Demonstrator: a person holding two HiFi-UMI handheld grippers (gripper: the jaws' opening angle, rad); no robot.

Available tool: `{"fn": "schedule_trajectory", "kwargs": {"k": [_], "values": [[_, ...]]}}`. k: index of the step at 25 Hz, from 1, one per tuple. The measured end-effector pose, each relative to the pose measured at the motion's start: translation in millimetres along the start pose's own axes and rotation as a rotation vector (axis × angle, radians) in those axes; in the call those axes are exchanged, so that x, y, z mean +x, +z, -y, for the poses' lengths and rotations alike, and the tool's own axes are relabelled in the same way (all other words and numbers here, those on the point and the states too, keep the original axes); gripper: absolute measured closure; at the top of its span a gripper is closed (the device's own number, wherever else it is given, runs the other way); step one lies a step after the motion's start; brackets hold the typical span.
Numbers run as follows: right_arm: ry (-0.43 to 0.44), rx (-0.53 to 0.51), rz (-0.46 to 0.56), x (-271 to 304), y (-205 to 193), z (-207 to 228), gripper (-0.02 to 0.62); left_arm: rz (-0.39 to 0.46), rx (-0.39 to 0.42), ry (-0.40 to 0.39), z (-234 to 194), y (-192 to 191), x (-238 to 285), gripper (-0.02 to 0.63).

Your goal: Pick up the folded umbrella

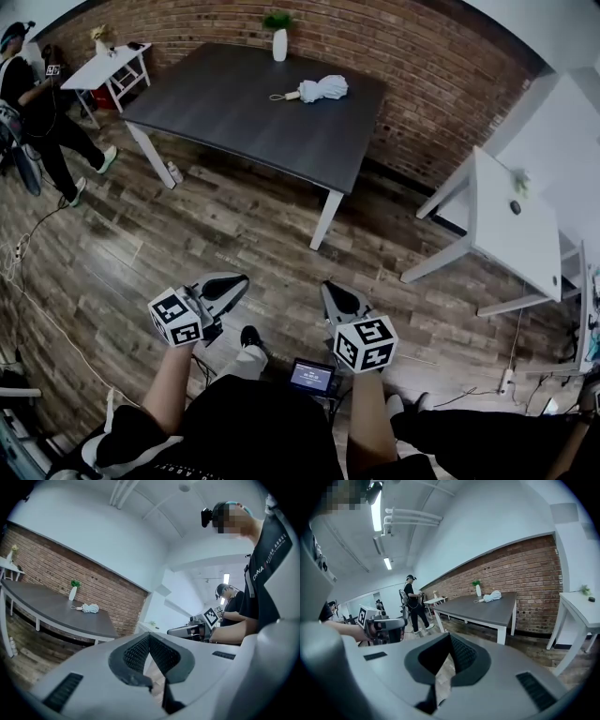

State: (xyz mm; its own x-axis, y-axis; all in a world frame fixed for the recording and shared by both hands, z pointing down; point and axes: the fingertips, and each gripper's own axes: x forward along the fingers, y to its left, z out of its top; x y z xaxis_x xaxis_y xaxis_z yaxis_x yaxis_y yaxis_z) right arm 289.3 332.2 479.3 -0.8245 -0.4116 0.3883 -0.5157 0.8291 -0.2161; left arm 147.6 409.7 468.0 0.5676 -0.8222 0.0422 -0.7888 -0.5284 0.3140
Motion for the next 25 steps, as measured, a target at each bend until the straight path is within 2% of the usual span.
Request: {"fn": "schedule_trajectory", "kwargs": {"k": [13, 19, 25], "values": [[-0.06, -0.005, 0.006, 99.4, 60.6, 13.2, 0.588, -0.007, 0.033, -0.029, -109.7, 45.2, 8.6, 0.603], [-0.074, 0.007, 0.008, 126.6, 72.0, 9.6, 0.588, -0.02, 0.033, -0.036, -141.7, 51.6, 2.6, 0.603], [-0.086, 0.023, -0.001, 137.6, 76.2, 17.1, 0.588, -0.039, 0.02, -0.063, -151.7, 51.1, 13.0, 0.603]]}}
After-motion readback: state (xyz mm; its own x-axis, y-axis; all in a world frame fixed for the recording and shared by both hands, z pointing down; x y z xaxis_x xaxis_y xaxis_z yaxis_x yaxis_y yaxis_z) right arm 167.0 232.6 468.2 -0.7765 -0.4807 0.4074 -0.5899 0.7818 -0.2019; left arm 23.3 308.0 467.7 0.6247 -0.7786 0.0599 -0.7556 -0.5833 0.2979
